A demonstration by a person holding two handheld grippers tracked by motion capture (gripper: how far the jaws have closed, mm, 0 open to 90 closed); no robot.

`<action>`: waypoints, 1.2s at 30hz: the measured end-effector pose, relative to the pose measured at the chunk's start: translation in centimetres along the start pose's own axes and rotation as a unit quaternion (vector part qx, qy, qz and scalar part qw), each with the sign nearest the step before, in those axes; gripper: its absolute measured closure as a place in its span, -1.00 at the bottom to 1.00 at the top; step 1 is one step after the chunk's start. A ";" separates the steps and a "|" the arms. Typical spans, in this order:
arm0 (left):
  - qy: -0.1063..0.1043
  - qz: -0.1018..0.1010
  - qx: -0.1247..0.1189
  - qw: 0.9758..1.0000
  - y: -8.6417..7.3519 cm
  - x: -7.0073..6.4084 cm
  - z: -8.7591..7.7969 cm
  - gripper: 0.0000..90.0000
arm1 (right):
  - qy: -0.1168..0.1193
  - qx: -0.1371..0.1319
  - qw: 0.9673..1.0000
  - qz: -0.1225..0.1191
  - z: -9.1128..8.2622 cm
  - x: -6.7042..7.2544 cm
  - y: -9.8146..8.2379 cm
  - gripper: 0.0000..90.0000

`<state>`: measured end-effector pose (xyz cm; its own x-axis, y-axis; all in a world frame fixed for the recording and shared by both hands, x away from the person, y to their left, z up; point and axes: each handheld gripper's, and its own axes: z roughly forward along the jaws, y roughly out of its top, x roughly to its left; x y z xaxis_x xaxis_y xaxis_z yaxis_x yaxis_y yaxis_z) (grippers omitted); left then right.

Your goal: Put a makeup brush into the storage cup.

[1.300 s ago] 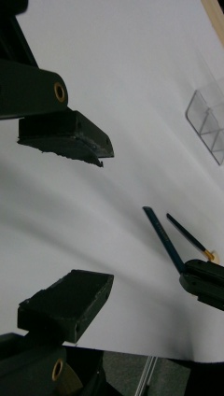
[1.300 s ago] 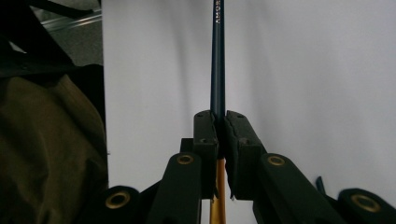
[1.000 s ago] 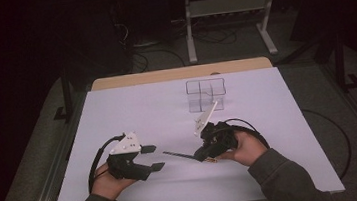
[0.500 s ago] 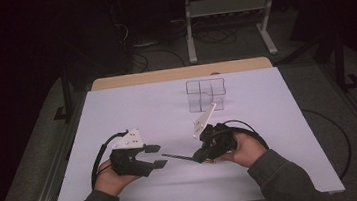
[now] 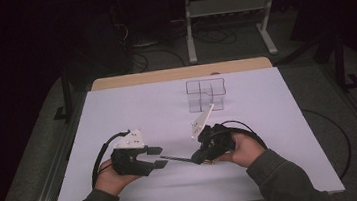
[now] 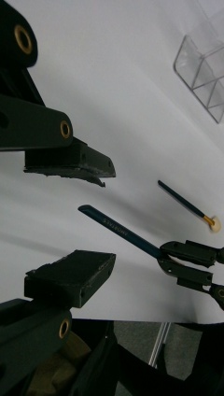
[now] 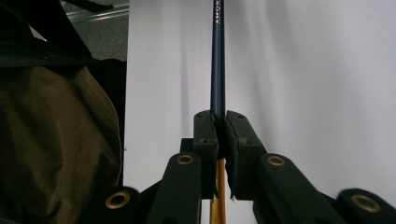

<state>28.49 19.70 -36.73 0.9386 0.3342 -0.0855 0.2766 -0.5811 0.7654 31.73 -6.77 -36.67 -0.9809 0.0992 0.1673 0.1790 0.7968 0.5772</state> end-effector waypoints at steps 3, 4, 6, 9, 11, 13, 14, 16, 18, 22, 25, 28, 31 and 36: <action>-0.003 0.001 0.002 1.000 0.0 0.0 0.1 0.16 | 0.002 0.002 1.000 -0.001 0.1 0.0 0.1 0.84; -0.006 0.002 0.004 1.000 0.1 0.0 0.1 0.17 | 0.003 0.004 1.000 -0.002 0.2 0.0 0.1 0.84; -0.007 0.003 0.004 1.000 0.1 0.0 0.1 0.17 | 0.005 0.006 1.000 -0.003 0.3 0.1 0.1 0.84; -0.008 0.003 0.005 1.000 0.0 0.0 0.1 0.17 | 0.004 0.004 1.000 -0.004 0.3 0.0 0.1 0.84; -0.009 0.001 0.004 1.000 0.0 0.0 0.1 0.17 | 0.004 0.005 1.000 -0.004 0.2 0.0 0.1 0.84; -0.008 0.001 0.005 1.000 0.0 0.0 0.1 0.17 | 0.004 0.006 1.000 -0.004 0.2 0.1 0.1 0.84; -0.009 0.001 0.006 1.000 0.0 0.0 0.1 0.17 | 0.004 0.006 1.000 -0.004 0.2 0.1 0.1 0.84; -0.010 0.002 0.008 1.000 0.0 0.0 0.2 0.17 | 0.006 0.006 1.000 -0.004 0.2 0.1 0.1 0.84; -0.013 0.005 0.011 1.000 0.1 -0.1 0.3 0.17 | 0.006 0.007 1.000 -0.006 0.3 0.1 0.1 0.84; -0.015 0.004 0.012 1.000 0.1 -0.1 0.4 0.18 | 0.008 0.009 1.000 -0.008 0.4 0.1 0.3 0.84; -0.018 0.004 0.013 1.000 0.1 -0.1 0.4 0.20 | 0.010 0.012 1.000 -0.009 0.5 0.2 0.4 0.84; -0.021 0.008 0.018 1.000 0.1 -0.1 0.4 0.22 | 0.014 0.016 1.000 -0.016 0.7 0.2 0.6 0.84; -0.028 0.011 0.022 0.999 0.1 -0.1 0.5 0.26 | 0.016 0.019 1.000 -0.019 0.8 0.3 0.7 0.84; -0.042 0.011 0.028 0.999 0.1 -0.2 0.8 0.38 | 0.019 0.023 0.999 -0.022 0.9 0.4 1.0 0.84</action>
<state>28.52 19.03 -37.17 0.9580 0.2586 -0.1237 0.2642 -0.6289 0.7313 31.48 -5.46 -36.75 -0.9838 0.0418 0.1741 0.1319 0.8266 0.5471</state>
